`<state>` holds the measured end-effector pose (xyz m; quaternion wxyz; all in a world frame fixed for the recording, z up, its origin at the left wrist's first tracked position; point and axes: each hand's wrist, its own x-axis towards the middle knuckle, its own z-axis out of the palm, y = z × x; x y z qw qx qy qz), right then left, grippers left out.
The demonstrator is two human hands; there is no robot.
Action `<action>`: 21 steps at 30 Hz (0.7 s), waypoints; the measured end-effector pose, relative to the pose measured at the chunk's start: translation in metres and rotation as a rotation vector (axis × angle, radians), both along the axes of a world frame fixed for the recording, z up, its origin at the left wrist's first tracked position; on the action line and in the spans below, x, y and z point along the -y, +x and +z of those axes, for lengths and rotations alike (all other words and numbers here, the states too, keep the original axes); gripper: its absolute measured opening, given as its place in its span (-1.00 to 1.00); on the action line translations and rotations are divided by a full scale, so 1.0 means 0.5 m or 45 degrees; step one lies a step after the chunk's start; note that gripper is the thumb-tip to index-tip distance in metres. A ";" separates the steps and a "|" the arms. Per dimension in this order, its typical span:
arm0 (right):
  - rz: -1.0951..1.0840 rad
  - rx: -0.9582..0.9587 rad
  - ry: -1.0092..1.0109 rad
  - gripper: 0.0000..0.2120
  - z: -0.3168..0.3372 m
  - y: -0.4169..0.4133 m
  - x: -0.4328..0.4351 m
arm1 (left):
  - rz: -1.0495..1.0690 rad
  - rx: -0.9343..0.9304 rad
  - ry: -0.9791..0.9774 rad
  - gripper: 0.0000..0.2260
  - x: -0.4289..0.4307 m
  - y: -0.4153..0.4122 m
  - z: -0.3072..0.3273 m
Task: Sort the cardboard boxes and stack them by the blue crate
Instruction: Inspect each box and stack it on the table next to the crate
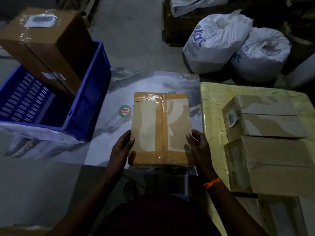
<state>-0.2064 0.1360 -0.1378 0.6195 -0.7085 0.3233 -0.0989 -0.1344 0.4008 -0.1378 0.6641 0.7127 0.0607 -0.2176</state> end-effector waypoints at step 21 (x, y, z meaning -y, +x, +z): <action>0.122 -0.084 0.070 -0.36 -0.038 0.319 0.163 | 0.026 0.153 0.310 -0.48 0.094 0.324 0.047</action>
